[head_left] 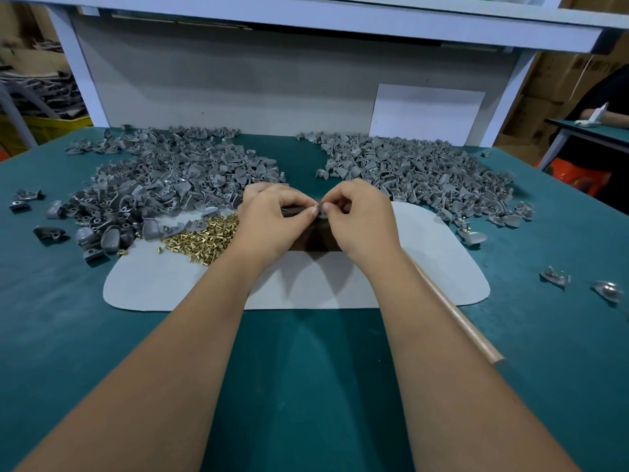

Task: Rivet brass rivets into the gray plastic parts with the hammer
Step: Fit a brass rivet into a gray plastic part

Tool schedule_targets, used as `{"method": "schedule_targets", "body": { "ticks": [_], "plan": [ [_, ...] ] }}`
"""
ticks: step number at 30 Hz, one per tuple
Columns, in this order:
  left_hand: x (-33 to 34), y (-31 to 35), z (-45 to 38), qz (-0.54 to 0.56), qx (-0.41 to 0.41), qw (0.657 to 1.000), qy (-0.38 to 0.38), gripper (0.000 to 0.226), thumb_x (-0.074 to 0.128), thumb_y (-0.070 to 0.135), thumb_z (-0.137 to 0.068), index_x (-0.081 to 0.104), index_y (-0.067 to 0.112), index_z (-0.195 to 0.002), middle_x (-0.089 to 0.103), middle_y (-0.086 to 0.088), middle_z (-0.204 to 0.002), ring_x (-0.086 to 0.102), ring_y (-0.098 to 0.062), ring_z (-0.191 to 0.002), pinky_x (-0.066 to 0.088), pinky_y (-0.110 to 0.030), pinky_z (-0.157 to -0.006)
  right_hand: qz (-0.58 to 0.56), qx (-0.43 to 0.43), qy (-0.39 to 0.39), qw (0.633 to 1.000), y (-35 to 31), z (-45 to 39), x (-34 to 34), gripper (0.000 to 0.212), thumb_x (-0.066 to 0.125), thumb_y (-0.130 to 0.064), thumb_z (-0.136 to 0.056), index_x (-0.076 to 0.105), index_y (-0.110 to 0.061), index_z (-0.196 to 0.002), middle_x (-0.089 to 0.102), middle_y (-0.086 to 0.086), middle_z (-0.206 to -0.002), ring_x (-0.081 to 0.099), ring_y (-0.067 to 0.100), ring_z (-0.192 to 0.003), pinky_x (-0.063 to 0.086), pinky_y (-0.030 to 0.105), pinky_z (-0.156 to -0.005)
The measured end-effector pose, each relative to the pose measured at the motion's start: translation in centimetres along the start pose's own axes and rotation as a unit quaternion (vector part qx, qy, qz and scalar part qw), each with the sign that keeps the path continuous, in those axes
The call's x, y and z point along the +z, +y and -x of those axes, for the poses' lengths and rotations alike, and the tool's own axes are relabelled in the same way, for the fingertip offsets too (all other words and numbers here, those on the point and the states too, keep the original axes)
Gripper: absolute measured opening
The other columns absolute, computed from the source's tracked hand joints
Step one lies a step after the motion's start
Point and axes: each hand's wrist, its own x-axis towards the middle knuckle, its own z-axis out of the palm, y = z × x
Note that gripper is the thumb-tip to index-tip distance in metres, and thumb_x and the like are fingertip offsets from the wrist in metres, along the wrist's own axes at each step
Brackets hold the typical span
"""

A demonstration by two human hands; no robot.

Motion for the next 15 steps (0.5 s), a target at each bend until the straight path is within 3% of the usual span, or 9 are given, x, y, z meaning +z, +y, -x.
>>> {"method": "schedule_targets", "body": {
  "ticks": [8, 15],
  "plan": [
    [0.19, -0.23, 0.07, 0.023, -0.008, 1.000, -0.002, 0.006, 0.075, 0.020, -0.085, 0.076, 0.026, -0.087, 0.073, 0.000, -0.097, 0.057, -0.038, -0.114, 0.041, -0.047, -0.105, -0.024, 0.013, 0.002, 1.000, -0.07, 0.11, 0.15, 0.014, 0.065, -0.011, -0.081, 0.064, -0.022, -0.072, 0.060, -0.006, -0.078, 0.056, 0.017, -0.077, 0.049, 0.043, -0.077],
    [0.10, -0.08, 0.15, 0.028, -0.011, 1.000, -0.004, 0.016, 0.074, 0.017, -0.086, 0.071, 0.033, -0.084, 0.073, 0.000, -0.097, 0.057, -0.031, -0.116, 0.042, -0.039, -0.106, -0.012, 0.045, 0.001, 0.999, -0.68, 0.02, 0.49, 0.021, 0.059, -0.012, -0.077, 0.054, -0.026, -0.062, 0.054, -0.011, -0.065, 0.058, 0.023, -0.084, 0.049, 0.046, -0.082]
  ]
}}
